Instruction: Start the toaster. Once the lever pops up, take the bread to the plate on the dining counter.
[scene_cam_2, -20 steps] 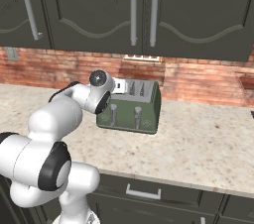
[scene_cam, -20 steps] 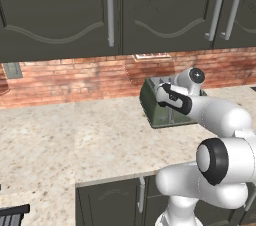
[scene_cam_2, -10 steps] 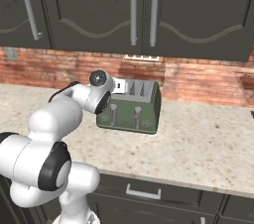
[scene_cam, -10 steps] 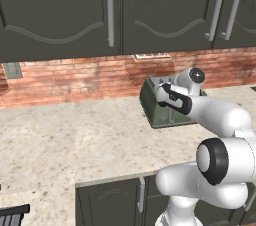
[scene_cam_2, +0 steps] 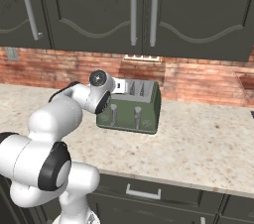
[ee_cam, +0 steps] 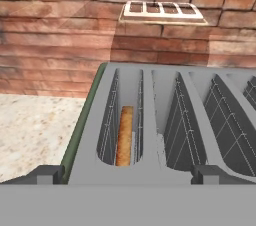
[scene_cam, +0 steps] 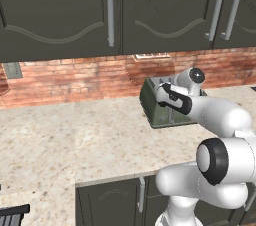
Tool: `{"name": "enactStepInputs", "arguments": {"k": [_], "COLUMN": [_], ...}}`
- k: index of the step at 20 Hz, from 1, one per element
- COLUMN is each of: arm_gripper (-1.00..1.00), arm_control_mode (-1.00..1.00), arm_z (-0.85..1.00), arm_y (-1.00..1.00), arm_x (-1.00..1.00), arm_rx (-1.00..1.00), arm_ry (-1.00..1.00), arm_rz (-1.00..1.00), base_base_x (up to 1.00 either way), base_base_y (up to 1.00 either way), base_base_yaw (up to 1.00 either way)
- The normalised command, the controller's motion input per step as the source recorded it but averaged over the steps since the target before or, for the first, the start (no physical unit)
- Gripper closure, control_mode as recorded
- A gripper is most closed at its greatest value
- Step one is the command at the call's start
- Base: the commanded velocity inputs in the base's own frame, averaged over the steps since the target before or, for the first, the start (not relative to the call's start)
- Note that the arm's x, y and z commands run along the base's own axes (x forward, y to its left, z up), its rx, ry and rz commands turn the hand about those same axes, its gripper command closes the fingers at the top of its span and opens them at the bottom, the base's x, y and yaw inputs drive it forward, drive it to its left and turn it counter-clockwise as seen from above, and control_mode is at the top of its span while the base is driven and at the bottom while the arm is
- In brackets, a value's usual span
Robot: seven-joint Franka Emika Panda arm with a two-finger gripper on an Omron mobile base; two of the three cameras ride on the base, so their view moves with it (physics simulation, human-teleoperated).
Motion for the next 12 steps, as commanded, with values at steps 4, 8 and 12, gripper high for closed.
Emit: {"name": "enactStepInputs", "arguments": {"k": [4, 8, 12], "arm_gripper": [-1.0, -1.0, -1.0], "arm_control_mode": [-1.0, -1.0, -1.0], "arm_z": [0.0, 0.0, 0.0], "arm_y": [0.0, 0.0, 0.0], "arm_x": [0.0, 0.0, 0.0], "arm_rx": [0.0, 0.0, 0.0], "arm_ry": [0.0, 0.0, 0.0], "arm_rz": [0.0, 0.0, 0.0], "base_base_x": [0.0, 0.0, 0.0], "base_base_y": [0.0, 0.0, 0.0], "base_base_yaw": [0.0, 0.0, 0.0]}}
